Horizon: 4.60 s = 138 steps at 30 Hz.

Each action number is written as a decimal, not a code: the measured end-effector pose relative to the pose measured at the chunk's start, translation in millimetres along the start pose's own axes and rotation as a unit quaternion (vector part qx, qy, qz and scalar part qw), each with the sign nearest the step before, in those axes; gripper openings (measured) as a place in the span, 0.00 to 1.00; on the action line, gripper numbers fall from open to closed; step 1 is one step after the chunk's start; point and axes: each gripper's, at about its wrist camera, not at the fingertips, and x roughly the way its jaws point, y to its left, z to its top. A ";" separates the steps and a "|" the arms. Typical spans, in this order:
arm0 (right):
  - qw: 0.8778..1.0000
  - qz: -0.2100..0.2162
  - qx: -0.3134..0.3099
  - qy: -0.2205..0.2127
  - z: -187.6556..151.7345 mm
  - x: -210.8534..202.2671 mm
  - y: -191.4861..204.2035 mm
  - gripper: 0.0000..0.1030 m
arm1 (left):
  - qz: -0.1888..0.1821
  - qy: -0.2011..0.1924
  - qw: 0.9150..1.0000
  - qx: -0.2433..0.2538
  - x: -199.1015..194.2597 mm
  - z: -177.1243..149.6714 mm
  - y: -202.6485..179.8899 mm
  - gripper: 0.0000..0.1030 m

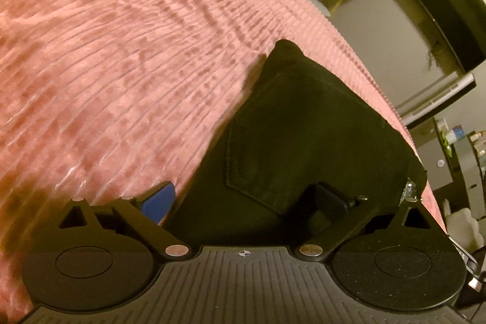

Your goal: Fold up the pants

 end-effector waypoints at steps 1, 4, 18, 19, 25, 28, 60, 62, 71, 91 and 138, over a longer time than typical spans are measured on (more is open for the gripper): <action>1.000 0.004 0.003 0.001 0.7 0.2 -1.3 0.54 | -0.002 -0.001 1.000 0.001 0.7 -0.3 -0.3 0.98; 1.000 0.019 0.018 0.008 3.4 3.3 -4.9 0.70 | -0.011 0.001 1.000 0.002 3.4 -1.2 -1.8 0.98; 0.998 -0.027 -0.053 -0.032 -17.1 1.5 39.7 0.30 | -0.007 -0.017 0.999 0.032 2.0 -6.0 -10.4 1.00; 0.997 -0.019 -0.062 -0.043 -19.0 -4.9 46.9 0.25 | -0.009 -0.021 0.999 0.039 -0.5 -7.1 -12.6 0.99; 0.991 0.023 -0.089 -0.097 -24.9 -46.3 76.9 0.21 | -0.037 -0.055 0.996 0.064 -22.0 -12.9 -24.9 0.99; 0.988 0.027 -0.095 -0.118 -26.7 -70.5 77.5 0.21 | -0.042 -0.068 0.987 0.142 -31.2 -24.9 -47.6 0.99; 0.929 -0.257 -0.250 -0.093 4.6 32.1 78.4 0.25 | -0.037 -0.039 0.968 0.246 -4.5 -41.5 -69.5 1.00; 0.932 -0.260 -0.239 -0.083 2.3 43.0 63.3 0.24 | -0.028 -0.018 0.971 0.238 5.2 -38.7 -66.6 1.00; 0.967 -0.178 -0.159 -0.090 -28.6 -34.5 82.0 0.31 | -0.038 -0.038 0.982 0.181 -5.9 -28.7 -49.7 1.00; 0.971 -0.212 -0.112 -0.020 -79.9 -41.9 72.6 0.34 | -0.086 -0.041 0.960 0.262 -24.2 -50.1 -82.7 1.00; 0.998 0.049 0.044 -0.013 33.7 -54.9 -77.9 0.86 | -0.096 0.111 0.974 0.171 78.7 18.3 -62.6 1.00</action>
